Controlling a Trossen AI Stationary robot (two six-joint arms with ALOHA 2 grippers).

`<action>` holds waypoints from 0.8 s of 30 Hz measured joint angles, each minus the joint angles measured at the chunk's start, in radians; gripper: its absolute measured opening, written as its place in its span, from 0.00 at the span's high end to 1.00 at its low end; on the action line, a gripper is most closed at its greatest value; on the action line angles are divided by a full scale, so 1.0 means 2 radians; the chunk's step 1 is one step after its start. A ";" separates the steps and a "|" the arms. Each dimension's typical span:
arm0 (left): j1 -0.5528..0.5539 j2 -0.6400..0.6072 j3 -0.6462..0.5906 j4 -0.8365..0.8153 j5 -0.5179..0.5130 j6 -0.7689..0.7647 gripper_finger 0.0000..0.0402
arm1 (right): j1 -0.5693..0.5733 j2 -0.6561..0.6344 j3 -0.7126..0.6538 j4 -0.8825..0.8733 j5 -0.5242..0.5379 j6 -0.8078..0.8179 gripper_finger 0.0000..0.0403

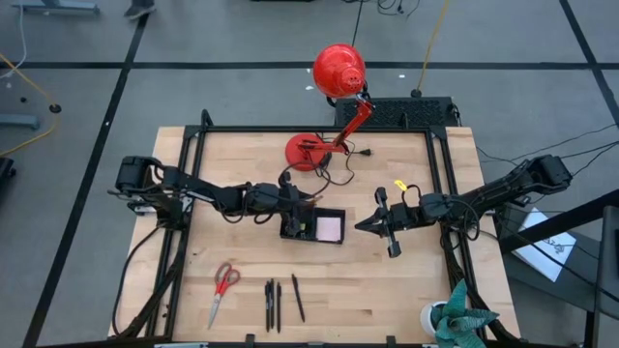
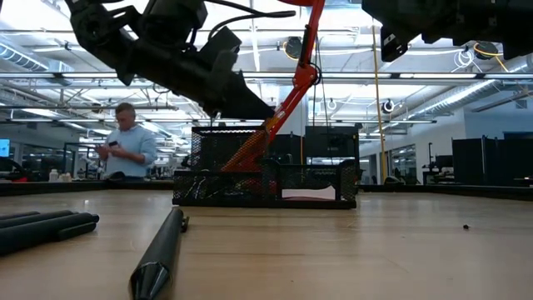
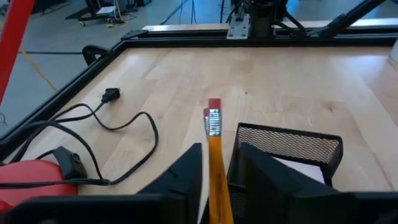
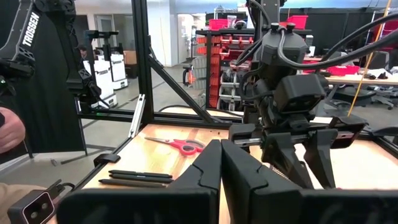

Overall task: Pick and place office supplies into organizer
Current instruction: Put the red scissors into the black mesh desk organizer

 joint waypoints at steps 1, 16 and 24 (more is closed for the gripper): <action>0.000 0.000 0.000 0.000 0.000 0.002 0.67 | 0.000 0.000 0.000 0.000 0.000 0.000 0.99; -0.069 -0.170 0.061 -0.285 -0.047 -0.029 0.54 | 0.000 0.000 0.000 -0.003 0.000 0.004 0.99; -0.236 -0.213 0.134 -0.508 -0.108 -0.162 0.67 | 0.000 0.000 0.000 -0.007 0.000 0.006 0.99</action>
